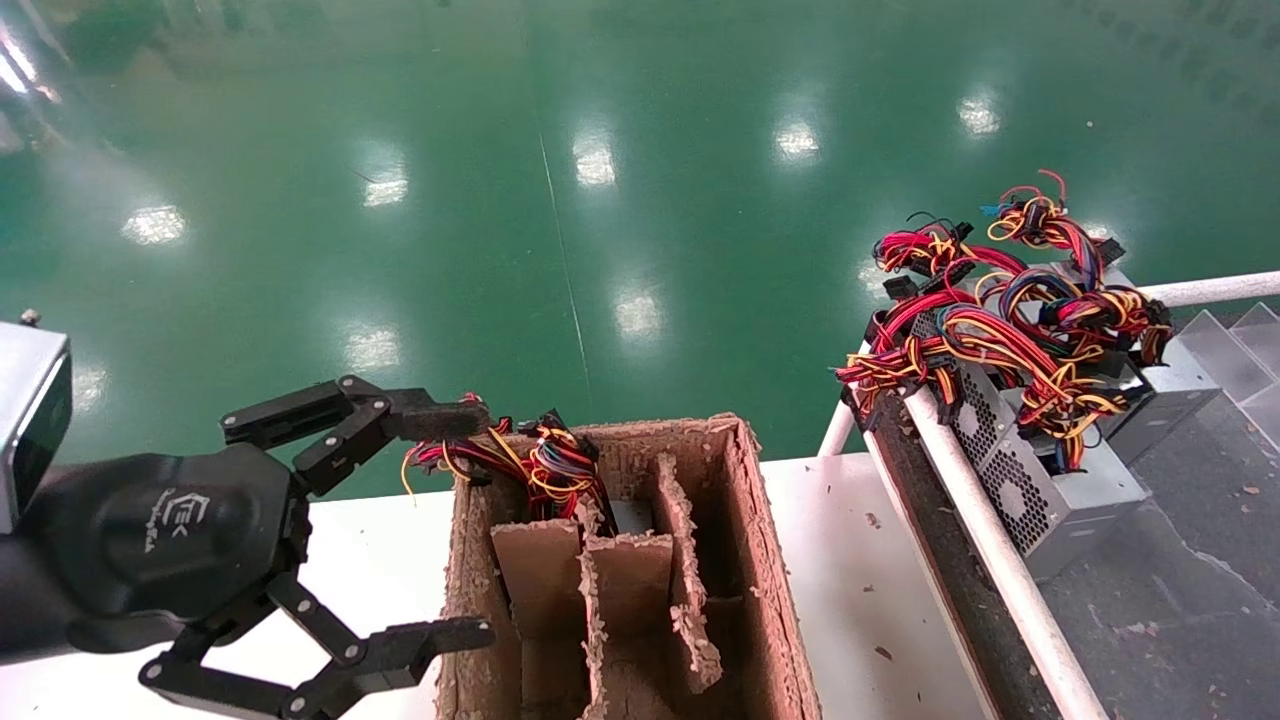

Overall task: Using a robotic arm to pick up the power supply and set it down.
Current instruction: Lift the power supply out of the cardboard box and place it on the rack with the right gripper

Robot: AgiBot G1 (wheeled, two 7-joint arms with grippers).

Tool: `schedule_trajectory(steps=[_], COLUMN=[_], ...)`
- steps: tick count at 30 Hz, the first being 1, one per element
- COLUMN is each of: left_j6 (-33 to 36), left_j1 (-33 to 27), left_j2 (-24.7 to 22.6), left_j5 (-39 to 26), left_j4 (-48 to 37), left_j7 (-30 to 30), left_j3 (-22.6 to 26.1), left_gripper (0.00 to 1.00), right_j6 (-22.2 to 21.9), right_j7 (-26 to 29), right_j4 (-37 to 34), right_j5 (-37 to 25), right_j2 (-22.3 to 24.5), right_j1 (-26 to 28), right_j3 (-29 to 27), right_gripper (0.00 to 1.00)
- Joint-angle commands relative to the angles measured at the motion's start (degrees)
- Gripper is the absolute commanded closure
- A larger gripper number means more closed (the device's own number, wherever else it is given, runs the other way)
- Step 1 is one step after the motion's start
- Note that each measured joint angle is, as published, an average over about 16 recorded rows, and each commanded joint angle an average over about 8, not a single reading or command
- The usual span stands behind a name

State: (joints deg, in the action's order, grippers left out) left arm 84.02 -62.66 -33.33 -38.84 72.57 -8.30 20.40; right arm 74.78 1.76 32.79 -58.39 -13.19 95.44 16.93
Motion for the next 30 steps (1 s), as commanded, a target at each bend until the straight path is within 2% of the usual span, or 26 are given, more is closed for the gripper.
schedule_trajectory(steps=[1, 6, 12, 19, 30], left_j6=[0.00, 0.00, 0.00, -0.01, -0.01], left_j1=[0.00, 0.00, 0.00, 0.00, -0.01], left_j2=[0.00, 0.00, 0.00, 0.01, 0.01], left_j5=[0.00, 0.00, 0.01, 0.01, 0.01], left_j4=[0.00, 0.00, 0.00, 0.00, 0.00], left_j7=[0.00, 0.00, 0.00, 0.01, 0.01], left_j3=[0.00, 0.01, 0.01, 0.01, 0.02], left_gripper=[0.00, 0.00, 0.00, 0.00, 0.00], right_j6=[1.28, 4.59, 6.71, 5.40, 2.44], right_j7=[-0.07, -1.89, -4.92, -8.12, -4.79], right_j4=[-1.12, -4.45, -7.91, -6.79, -0.30], right_j5=[-0.06, 1.14, 2.92, 4.41, 5.58], right_j2=[1.97, 3.52, 1.76, -2.75, -6.98], right_j1=[-0.70, -4.55, -9.73, -14.52, -16.73], right_j3=[0.05, 0.48, 1.03, 1.28, 1.60], right_gripper=[1.00, 1.00, 1.00, 1.00, 1.00])
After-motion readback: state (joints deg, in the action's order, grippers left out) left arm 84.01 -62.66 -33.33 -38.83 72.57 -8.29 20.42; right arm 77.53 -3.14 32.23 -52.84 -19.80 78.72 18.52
